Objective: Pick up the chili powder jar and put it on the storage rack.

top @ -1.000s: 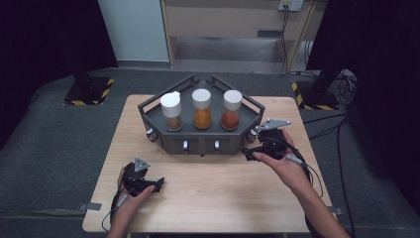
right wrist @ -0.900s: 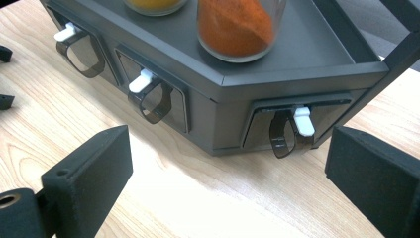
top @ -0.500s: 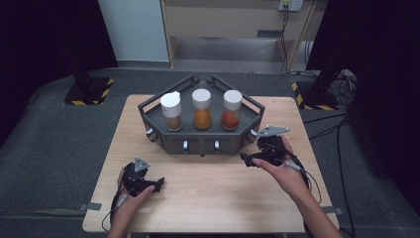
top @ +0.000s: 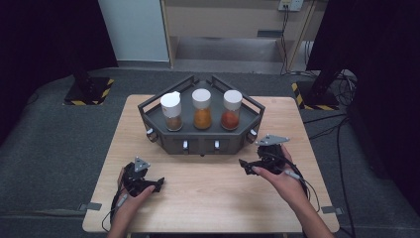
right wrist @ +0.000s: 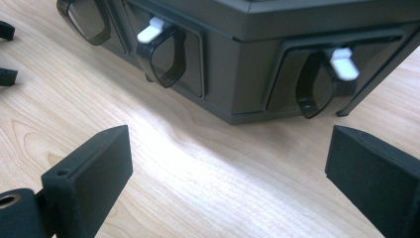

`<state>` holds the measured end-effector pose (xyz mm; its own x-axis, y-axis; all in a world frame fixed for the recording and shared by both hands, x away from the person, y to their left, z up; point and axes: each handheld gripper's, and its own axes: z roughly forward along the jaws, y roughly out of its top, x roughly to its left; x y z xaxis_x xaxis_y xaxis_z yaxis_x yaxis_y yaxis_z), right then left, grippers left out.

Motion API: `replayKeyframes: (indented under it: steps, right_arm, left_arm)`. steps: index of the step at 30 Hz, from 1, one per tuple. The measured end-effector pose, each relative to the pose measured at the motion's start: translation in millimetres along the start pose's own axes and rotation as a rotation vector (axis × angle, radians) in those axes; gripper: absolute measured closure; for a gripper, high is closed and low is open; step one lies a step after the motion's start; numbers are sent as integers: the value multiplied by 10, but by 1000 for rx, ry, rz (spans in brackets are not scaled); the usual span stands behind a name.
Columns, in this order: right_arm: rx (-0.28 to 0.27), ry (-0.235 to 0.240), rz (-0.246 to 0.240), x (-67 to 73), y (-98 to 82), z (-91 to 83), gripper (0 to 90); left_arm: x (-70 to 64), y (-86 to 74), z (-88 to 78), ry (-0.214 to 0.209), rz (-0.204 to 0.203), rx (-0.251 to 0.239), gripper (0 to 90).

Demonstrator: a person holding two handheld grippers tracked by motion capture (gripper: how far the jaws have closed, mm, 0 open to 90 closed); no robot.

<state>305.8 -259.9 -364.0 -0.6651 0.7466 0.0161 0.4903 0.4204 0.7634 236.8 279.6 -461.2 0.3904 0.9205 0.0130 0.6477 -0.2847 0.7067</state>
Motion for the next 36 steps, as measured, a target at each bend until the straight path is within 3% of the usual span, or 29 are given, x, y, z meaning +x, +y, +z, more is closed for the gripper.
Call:
replayKeyframes:
  steps: [10, 22, 32, 36]
  right_arm:
    - [23, 18, 11, 85, -203, 110, 44]
    - [75, 37, 43, 199, -607, 405, 45]
    - [88, 8, 29, 309, -832, 501, 44]
    - [58, -3, 18, 345, -914, 503, 32]
  left_arm:
    - [0, 0, 0, 0, 0, 0, 0]
    - [-1, 0, 0, 0, 0, 0, 0]
    - [-2, -1, 0, 0, 0, 0, 0]
    - [-1, 0, 0, 0, 0, 0, 0]
